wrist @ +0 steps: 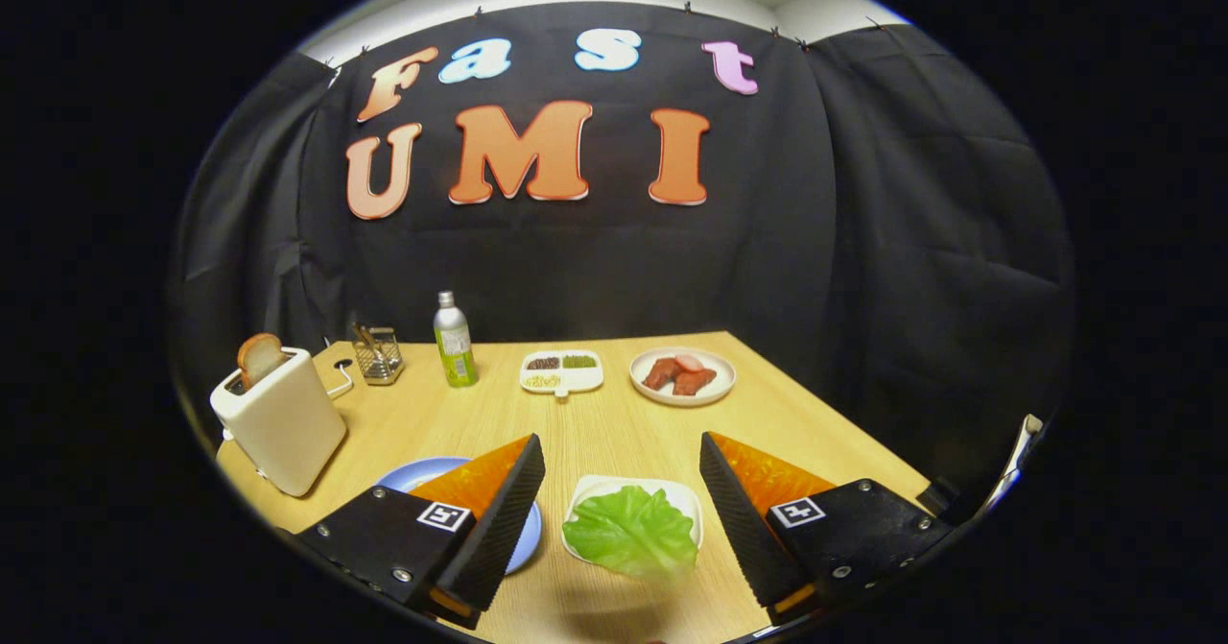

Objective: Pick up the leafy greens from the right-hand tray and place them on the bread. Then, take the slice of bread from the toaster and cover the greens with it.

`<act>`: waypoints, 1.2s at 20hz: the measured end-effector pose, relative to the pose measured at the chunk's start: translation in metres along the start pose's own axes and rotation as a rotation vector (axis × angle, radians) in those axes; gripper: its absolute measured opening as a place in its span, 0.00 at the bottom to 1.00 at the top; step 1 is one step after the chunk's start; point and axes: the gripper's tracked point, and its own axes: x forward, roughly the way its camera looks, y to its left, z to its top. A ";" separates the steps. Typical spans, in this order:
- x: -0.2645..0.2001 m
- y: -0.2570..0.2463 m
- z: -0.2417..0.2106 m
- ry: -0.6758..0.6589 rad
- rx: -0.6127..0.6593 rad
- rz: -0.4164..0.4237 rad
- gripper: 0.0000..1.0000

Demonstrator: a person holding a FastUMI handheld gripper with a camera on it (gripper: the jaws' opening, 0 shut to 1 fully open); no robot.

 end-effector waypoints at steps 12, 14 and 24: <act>0.057 -0.010 -0.099 0.247 -0.114 0.014 0.98; 0.058 -0.009 -0.108 0.272 -0.124 0.019 0.98; 0.065 -0.009 -0.139 0.394 -0.102 0.038 0.89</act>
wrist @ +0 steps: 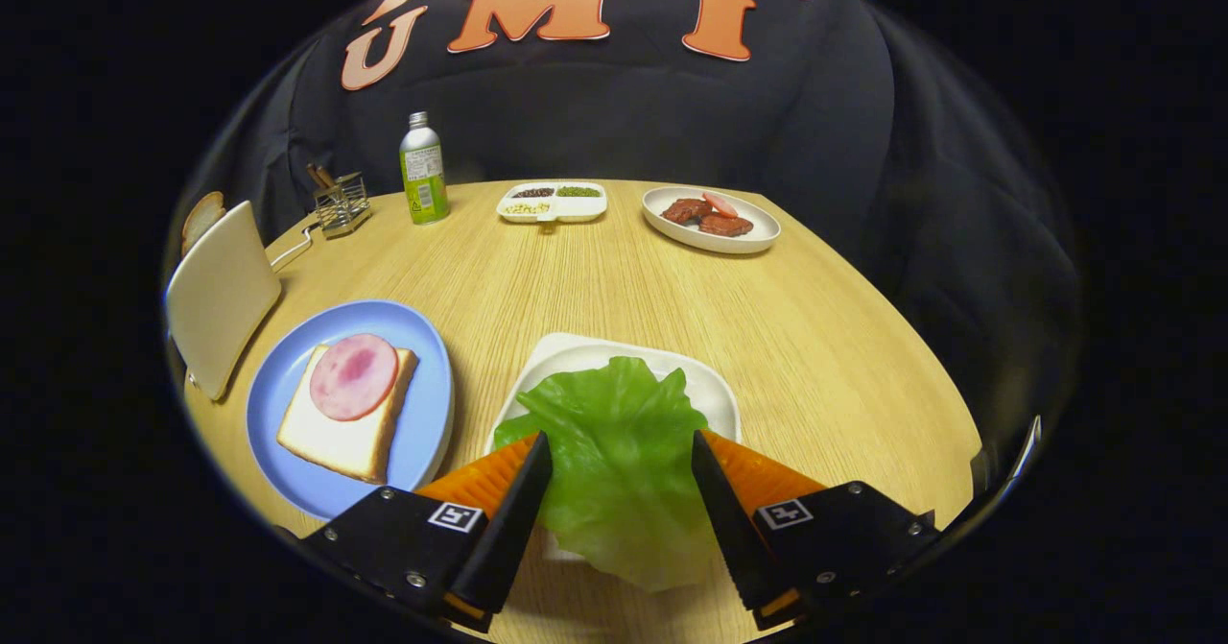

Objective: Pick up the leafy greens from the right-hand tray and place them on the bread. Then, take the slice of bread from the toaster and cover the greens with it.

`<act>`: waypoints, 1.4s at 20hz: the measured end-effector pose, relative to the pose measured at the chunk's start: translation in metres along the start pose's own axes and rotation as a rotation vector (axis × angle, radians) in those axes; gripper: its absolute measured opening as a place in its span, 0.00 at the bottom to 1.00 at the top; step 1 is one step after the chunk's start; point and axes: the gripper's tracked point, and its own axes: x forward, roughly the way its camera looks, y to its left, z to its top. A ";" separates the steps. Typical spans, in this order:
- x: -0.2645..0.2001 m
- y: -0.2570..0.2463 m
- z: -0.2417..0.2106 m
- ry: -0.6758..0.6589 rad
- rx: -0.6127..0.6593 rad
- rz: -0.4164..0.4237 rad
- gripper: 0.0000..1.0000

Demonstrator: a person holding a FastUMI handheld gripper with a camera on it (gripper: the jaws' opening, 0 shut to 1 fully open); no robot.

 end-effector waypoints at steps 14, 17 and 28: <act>0.005 -0.001 -0.005 0.027 0.045 0.010 0.13; 0.000 -0.009 0.005 0.012 0.029 -0.014 0.03; -0.045 -0.005 0.057 -0.090 0.006 0.013 0.01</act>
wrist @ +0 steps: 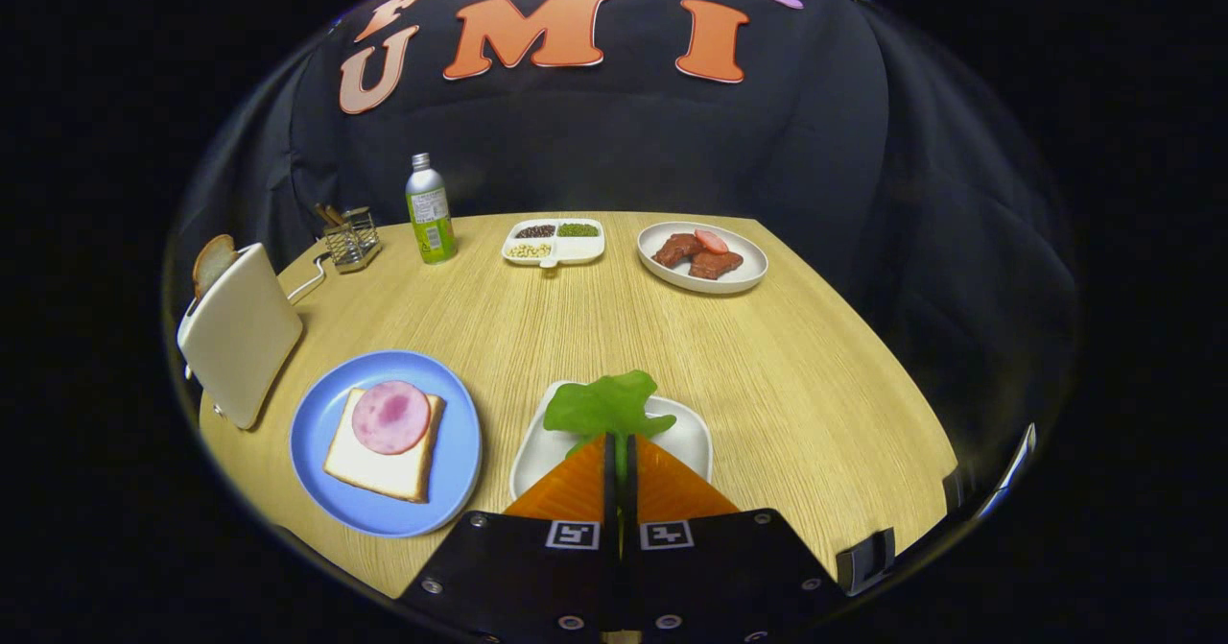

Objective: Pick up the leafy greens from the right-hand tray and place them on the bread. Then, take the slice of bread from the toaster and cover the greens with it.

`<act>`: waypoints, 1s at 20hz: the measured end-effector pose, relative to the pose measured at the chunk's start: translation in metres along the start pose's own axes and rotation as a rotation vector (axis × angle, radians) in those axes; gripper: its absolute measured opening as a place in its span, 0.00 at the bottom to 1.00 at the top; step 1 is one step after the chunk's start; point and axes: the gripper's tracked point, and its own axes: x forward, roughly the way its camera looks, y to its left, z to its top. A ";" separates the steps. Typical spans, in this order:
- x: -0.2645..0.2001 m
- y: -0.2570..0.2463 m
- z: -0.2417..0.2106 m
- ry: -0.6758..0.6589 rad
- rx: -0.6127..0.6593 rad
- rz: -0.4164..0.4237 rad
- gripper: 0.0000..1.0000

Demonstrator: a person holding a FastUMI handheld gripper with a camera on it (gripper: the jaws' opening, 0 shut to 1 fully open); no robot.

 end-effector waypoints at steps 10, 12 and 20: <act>-0.031 0.049 0.046 -0.079 -0.037 0.087 0.01; -0.034 0.064 0.049 -0.084 -0.046 0.110 0.01; -0.043 0.119 0.052 -0.092 -0.071 0.198 0.01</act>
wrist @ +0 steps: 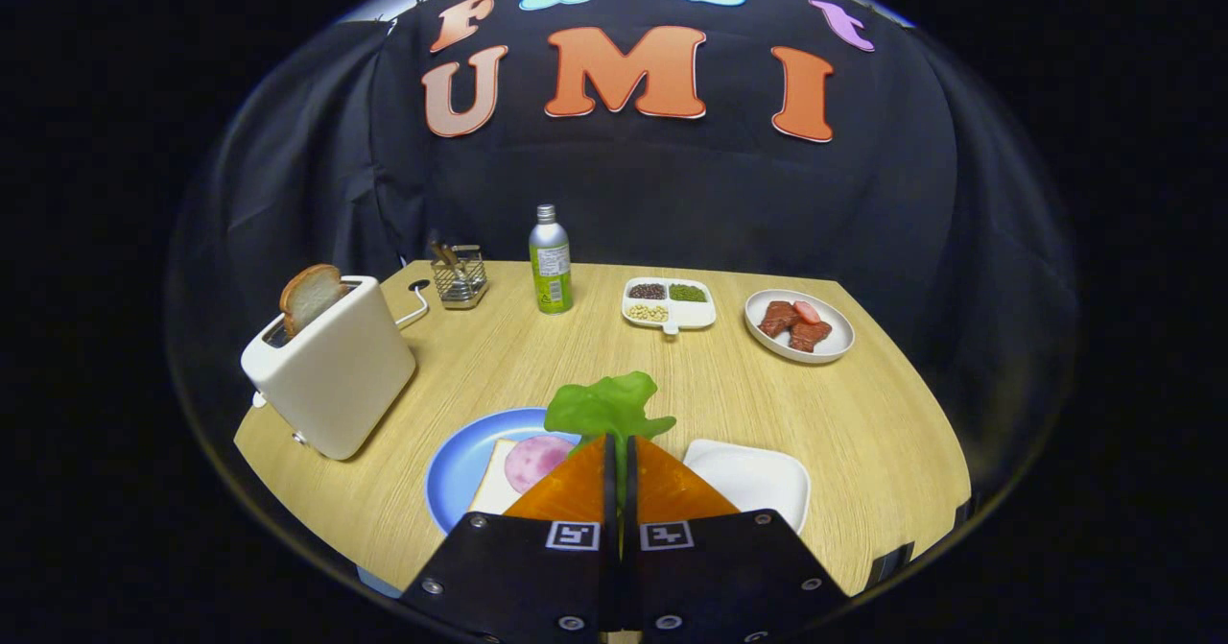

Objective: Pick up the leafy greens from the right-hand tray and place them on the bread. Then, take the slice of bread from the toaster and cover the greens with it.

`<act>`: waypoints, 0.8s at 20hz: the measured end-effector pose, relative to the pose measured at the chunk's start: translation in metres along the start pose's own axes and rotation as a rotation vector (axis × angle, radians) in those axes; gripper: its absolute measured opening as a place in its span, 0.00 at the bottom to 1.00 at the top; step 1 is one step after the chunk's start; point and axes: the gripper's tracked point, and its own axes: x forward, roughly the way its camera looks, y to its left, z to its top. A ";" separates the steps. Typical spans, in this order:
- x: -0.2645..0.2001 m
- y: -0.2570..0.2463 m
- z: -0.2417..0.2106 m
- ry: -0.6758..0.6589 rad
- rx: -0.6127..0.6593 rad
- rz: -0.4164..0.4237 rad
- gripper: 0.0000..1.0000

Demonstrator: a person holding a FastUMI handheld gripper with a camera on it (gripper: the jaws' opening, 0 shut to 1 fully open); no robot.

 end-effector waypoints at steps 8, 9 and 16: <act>0.013 0.042 -0.013 0.036 -0.020 0.075 0.02; 0.015 0.046 -0.016 0.043 -0.024 0.084 0.02; 0.037 0.068 -0.047 0.113 -0.047 0.116 0.02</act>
